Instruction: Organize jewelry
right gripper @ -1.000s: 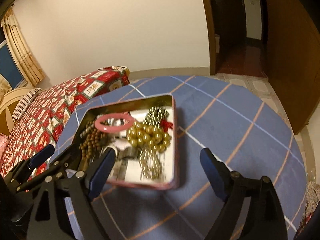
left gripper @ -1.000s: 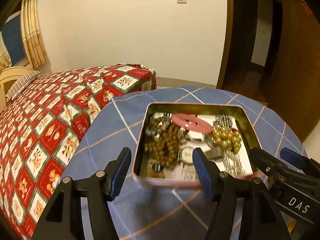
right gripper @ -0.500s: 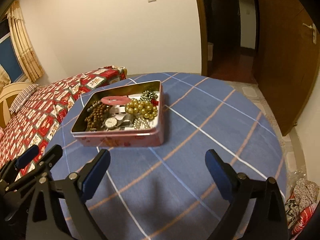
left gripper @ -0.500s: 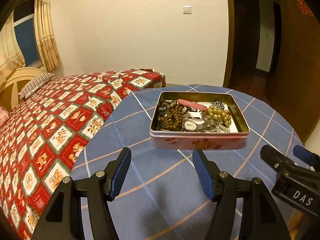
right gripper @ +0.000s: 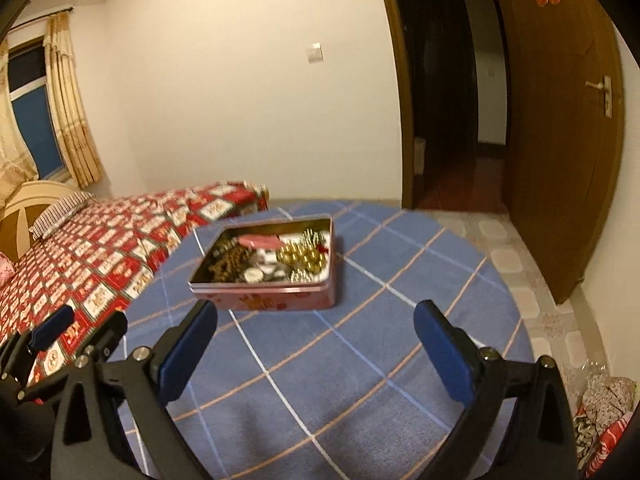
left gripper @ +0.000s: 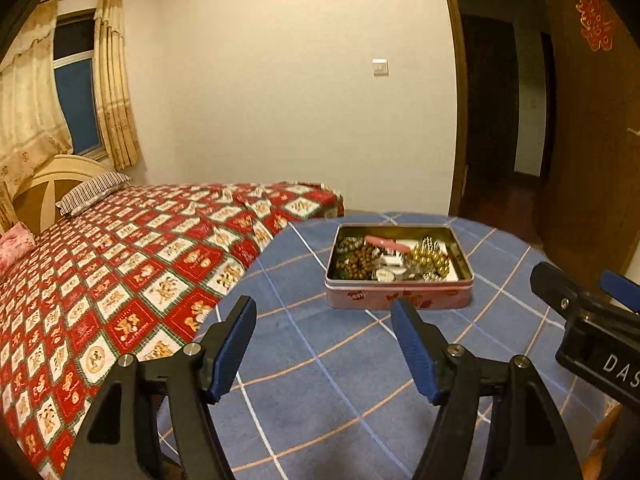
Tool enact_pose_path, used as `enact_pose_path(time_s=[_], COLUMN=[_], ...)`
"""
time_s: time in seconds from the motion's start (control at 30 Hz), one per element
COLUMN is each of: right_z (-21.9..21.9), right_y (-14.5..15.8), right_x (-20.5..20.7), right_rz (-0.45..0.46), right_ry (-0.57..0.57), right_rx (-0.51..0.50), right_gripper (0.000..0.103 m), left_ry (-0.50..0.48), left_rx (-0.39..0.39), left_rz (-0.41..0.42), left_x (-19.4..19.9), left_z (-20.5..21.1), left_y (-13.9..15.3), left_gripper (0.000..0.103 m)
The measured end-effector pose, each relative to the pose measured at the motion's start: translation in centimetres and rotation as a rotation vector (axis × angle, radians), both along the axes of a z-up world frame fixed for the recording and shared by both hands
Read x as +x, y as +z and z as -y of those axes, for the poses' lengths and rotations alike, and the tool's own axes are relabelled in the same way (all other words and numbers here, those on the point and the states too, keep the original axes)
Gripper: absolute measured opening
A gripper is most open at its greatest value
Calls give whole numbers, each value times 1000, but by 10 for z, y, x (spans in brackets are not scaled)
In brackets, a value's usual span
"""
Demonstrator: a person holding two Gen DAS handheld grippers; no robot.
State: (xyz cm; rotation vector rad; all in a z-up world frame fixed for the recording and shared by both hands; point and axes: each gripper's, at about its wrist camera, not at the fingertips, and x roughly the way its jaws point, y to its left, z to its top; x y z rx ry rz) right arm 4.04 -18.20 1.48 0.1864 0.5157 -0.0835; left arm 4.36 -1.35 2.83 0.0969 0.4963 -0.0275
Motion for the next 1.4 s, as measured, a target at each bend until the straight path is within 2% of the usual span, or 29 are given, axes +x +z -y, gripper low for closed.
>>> enact_pose_path(time_s=[0.2, 0.4, 0.57, 0.93, 1.4], right_z=[-7, -10, -13, -10, -14], right_y=[25, 45, 52, 47, 46], right_x=[-21, -33, -37, -35, -37], right_rz=[102, 173, 217, 206, 188], right_ry=[-3, 5, 2, 2, 18], right_rx=[-19, -18, -29, 2, -4], right_gripper=[103, 103, 103, 103, 103], left_ry=[18, 9, 10, 11, 11], left_rx=[-11, -26, -40, -3, -16], left_rz=[102, 163, 180, 180, 165], left_x=[-24, -37, -40, -40, -39], left_z=[-6, -8, -9, -2, -4], left_y=[26, 44, 50, 45, 44], left_gripper=[84, 85, 87, 88, 88])
